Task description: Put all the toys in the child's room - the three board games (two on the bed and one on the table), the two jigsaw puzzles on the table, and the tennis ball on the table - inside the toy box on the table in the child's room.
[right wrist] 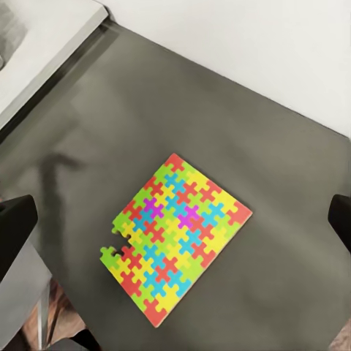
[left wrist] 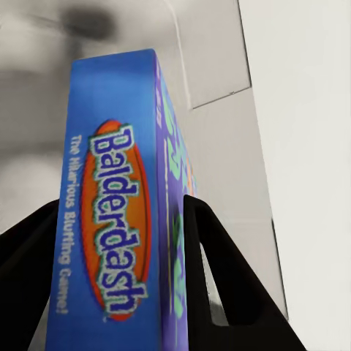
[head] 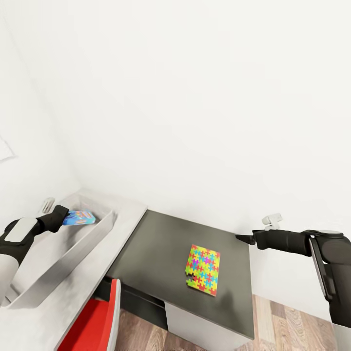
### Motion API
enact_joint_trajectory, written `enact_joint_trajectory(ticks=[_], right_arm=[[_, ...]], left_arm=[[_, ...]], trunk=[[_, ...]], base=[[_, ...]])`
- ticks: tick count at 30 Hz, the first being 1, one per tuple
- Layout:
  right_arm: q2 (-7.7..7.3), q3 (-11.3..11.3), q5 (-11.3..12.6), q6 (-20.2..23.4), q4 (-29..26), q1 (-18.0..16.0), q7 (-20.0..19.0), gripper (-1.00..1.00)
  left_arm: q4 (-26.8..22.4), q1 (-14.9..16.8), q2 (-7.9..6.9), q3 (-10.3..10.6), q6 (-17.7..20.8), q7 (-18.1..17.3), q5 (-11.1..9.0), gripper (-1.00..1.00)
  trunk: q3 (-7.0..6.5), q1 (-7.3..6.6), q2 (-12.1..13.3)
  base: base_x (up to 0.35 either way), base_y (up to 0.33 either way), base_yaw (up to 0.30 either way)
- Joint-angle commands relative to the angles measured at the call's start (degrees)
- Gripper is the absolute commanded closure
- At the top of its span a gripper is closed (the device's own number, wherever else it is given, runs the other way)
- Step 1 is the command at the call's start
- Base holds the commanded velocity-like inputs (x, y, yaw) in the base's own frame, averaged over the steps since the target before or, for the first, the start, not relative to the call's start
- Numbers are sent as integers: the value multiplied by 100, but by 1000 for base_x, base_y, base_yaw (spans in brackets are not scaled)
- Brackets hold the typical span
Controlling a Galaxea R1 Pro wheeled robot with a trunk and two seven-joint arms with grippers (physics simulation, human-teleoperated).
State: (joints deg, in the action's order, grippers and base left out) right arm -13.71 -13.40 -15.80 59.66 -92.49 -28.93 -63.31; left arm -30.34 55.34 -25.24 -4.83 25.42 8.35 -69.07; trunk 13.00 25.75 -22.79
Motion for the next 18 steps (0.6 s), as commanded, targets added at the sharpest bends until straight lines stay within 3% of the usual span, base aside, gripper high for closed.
enact_joint_trajectory(ticks=[1, 18], right_arm=[[0, -5, -55, 34, -5, -7, -59, -100], [5, -6, -55, 34, -5, -7, -59, -100]], left_arm=[[-12, 5, 2, -18, 28, 53, -63, 100], [-13, 264, -33, -35, 74, -17, -63, 100]], trunk=[[21, 3, -12], [176, 3, -12]], base=[[0, 0, 0], [0, 0, 0]])
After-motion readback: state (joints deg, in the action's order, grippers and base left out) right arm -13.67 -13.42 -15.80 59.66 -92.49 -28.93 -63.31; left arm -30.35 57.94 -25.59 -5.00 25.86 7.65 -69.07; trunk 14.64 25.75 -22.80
